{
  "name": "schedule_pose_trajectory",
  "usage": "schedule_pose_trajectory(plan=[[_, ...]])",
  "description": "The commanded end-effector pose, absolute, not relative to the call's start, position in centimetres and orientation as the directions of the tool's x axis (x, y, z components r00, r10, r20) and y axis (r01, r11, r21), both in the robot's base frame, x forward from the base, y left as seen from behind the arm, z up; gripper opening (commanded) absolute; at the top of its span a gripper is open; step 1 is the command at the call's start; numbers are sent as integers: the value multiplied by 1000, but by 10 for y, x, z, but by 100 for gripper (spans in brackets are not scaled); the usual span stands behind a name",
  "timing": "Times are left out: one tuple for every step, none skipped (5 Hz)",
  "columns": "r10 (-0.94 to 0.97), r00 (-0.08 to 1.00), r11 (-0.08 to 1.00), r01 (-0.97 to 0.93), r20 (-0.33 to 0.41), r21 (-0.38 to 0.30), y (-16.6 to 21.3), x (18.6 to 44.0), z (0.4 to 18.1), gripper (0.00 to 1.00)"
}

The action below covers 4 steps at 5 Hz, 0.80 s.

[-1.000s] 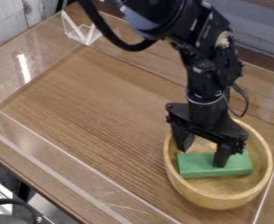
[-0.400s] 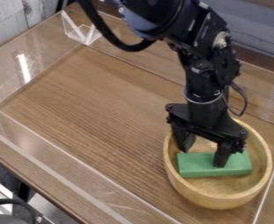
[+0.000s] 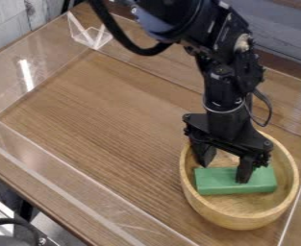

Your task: Put the green block in the brown bowl

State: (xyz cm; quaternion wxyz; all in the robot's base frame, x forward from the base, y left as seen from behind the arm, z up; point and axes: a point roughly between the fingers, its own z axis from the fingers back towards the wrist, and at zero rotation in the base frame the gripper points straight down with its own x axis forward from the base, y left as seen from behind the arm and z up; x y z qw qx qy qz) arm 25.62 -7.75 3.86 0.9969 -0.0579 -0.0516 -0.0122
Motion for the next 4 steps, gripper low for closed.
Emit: schedule_pose_trajectory(plan=[[5,994,993,8,111,-114,-67,263,44,100],[10,994,993,2,105,-114,-64,263,43,100],[15,995,993,-3,99,-115,-62,264,42,100],[20,995,993,-9,93,-115,-59,264,41,100]])
